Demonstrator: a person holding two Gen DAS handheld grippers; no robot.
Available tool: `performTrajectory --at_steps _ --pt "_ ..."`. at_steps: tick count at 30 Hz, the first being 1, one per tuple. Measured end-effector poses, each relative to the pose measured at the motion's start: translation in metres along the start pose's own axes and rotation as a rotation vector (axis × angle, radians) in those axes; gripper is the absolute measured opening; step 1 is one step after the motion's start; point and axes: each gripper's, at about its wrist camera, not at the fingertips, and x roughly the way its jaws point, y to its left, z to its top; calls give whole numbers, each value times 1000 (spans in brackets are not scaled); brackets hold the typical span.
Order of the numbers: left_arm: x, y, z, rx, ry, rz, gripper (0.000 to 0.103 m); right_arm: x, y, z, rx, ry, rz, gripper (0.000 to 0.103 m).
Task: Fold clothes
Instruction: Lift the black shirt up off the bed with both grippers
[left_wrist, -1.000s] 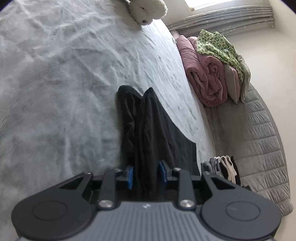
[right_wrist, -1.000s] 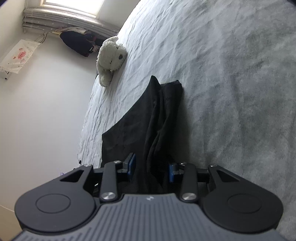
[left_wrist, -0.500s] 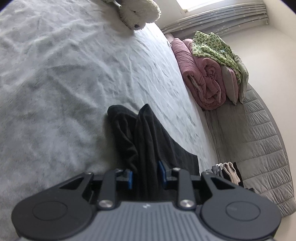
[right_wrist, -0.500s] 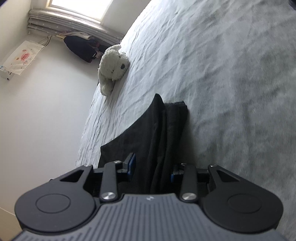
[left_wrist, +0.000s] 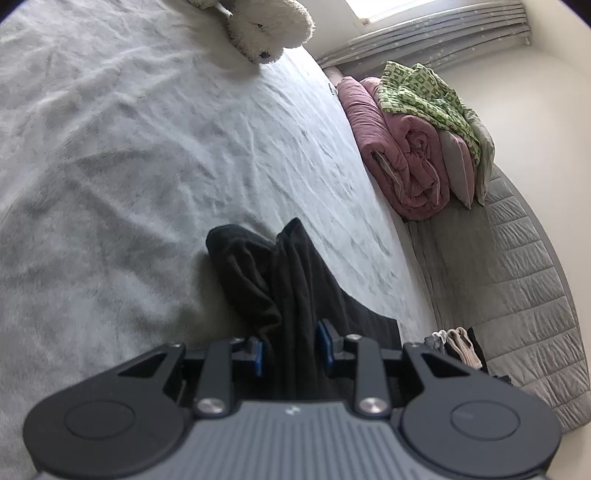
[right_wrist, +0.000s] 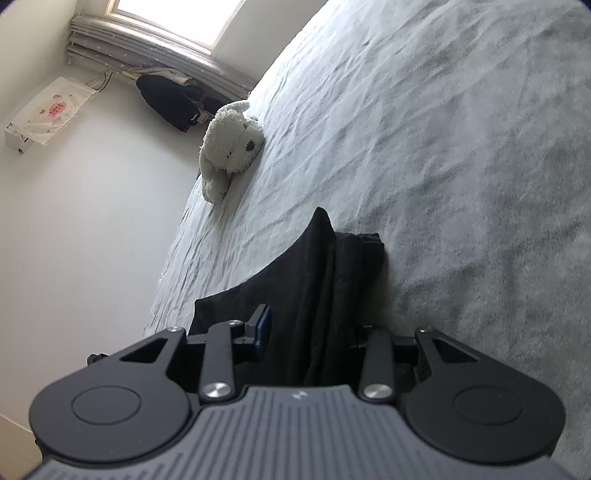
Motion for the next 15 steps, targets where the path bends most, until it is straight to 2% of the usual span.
performTrajectory --at_steps 8,15 --pt "0 2 -1 10 -8 -9 29 -4 0 2 0 1 -4 37" --pt "2 -10 -6 97 -20 33 28 -2 5 3 -42 3 -50 28"
